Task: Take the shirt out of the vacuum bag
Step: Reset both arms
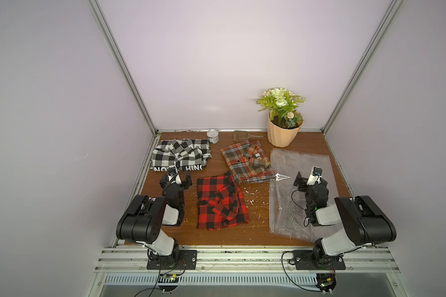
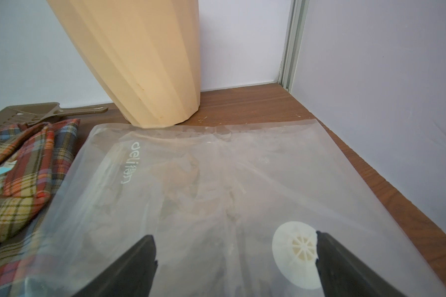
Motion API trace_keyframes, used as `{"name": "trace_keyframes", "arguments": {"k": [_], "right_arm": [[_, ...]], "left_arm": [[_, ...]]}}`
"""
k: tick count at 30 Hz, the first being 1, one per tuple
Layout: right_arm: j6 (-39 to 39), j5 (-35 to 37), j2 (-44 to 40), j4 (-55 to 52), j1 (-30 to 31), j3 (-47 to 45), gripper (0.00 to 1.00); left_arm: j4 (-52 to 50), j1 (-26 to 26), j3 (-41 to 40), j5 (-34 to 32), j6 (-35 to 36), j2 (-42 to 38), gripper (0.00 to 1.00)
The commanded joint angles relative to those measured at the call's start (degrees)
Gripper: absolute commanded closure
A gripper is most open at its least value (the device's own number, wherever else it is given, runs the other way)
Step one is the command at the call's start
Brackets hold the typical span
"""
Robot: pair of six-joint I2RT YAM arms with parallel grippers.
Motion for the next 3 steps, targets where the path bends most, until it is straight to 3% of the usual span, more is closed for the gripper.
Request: {"name": "trace_keyframes", "arguments": {"k": [1, 3], "right_arm": [[0.8, -0.72, -0.32, 2.07, -0.04, 0.24, 0.01], [0.81, -0.72, -0.39, 2.25, -0.04, 0.13, 0.01]], "left_arm": [[0.67, 0.9, -0.11, 0.07, -0.16, 0.05, 0.0], [0.7, 0.85, -0.11, 0.08, -0.18, 0.07, 0.0]]}}
